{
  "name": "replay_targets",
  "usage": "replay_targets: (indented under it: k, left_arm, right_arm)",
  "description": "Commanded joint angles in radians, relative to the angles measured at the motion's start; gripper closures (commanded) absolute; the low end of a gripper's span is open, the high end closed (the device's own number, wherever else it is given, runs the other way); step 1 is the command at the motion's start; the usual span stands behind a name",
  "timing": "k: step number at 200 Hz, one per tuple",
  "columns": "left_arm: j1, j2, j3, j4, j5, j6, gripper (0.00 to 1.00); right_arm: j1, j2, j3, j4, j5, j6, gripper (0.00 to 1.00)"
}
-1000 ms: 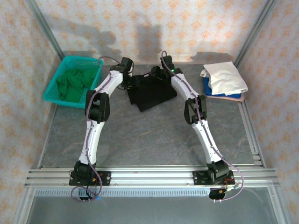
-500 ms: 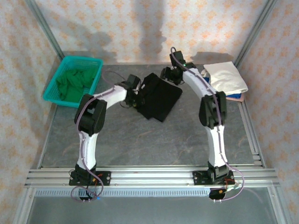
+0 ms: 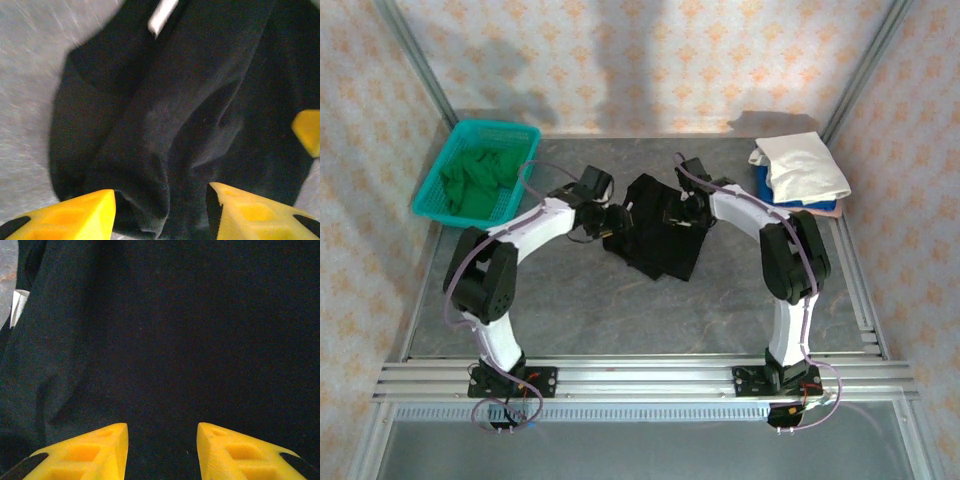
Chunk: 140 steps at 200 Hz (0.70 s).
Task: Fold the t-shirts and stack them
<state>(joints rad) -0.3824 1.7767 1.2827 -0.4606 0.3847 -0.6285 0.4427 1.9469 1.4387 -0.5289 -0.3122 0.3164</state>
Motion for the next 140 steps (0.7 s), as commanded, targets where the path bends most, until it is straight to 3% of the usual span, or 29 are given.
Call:
replay_targets:
  k: [1,63,86,118,140]
  left_arm:
    - [0.056,-0.071,-0.007,-0.039,-0.02,0.021,0.48]
    - [0.138,-0.187,-0.139,-0.035,-0.104,0.045,0.42]
    - [0.14,-0.141,-0.146,-0.012,-0.098,0.044,0.41]
    - [0.125,-0.035,-0.105,0.052,-0.073,0.041,0.41]
    - [0.095,0.067,-0.015,0.03,-0.085,0.062,0.42]
  right_arm:
    - [0.005,0.031,-0.001,0.033,0.025,-0.023,0.59]
    - [0.127,0.128,0.143,-0.055,0.078,-0.111,0.56]
    - [0.131,0.094,0.155,-0.091,0.088,-0.115,0.55]
    - [0.126,-0.034,0.098,-0.151,0.245,-0.08,0.47]
    - [0.112,-0.131,0.009,-0.146,0.289,-0.051,0.43]
